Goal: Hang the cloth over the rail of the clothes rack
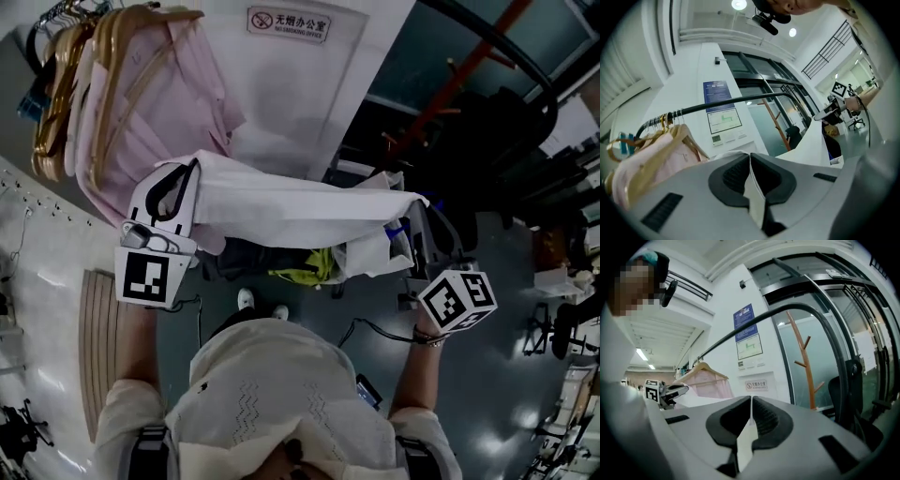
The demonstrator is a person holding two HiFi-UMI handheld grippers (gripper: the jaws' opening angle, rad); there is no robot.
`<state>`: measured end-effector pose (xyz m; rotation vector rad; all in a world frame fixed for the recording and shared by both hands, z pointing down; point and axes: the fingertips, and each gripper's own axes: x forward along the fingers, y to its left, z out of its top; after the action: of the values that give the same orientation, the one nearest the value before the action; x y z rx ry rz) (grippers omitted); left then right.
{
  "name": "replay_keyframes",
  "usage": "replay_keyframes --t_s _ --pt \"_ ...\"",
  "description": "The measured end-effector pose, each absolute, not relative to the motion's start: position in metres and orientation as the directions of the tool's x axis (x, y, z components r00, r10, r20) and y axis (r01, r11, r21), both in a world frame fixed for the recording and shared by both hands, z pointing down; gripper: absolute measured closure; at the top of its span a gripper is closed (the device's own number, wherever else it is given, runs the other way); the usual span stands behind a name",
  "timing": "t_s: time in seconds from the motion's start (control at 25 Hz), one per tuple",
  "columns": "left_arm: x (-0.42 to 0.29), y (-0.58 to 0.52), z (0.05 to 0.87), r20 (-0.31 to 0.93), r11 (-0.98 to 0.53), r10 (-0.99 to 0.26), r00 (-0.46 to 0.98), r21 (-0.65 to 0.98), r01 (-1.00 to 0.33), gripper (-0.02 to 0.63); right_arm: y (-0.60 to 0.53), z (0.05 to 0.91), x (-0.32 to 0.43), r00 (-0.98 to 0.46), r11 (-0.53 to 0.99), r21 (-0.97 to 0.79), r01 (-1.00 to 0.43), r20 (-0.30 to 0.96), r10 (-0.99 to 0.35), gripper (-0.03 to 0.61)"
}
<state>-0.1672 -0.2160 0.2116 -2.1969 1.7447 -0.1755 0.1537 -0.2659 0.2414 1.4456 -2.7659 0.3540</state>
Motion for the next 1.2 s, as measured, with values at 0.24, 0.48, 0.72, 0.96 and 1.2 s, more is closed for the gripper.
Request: replay_keyframes --t_s 0.24,0.48,0.72,0.96,1.2 --pt "-0.165 -0.228 0.133 -0.084 -0.228 -0.950 0.302 -0.479 -0.848 0.595 -0.275 0.149 0.144 -0.673 0.669 -0.074 -0.740 0.077 -0.736 0.555" --pt "-0.169 -0.238 0.032 -0.127 -0.100 -0.940 0.316 -0.785 -0.612 0.595 -0.281 0.039 0.130 -0.702 0.693 0.201 -0.692 0.037 -0.711 0.555" --pt "-0.178 -0.278 -0.064 -0.242 0.094 -0.937 0.253 -0.870 -0.484 0.595 -0.318 -0.066 0.113 -0.577 0.444 0.544 -0.711 -0.092 -0.811 0.555" --pt "-0.198 -0.340 -0.137 -0.326 0.253 -0.937 0.129 -0.884 -0.393 0.595 -0.374 -0.142 0.094 -0.509 0.331 0.542 -0.773 -0.216 -0.833 0.555" --pt "-0.201 -0.394 -0.158 -0.345 0.288 -0.931 0.118 -0.894 -0.343 0.595 -0.420 -0.187 0.086 -0.455 0.234 0.563 -0.793 -0.291 -0.841 0.555"
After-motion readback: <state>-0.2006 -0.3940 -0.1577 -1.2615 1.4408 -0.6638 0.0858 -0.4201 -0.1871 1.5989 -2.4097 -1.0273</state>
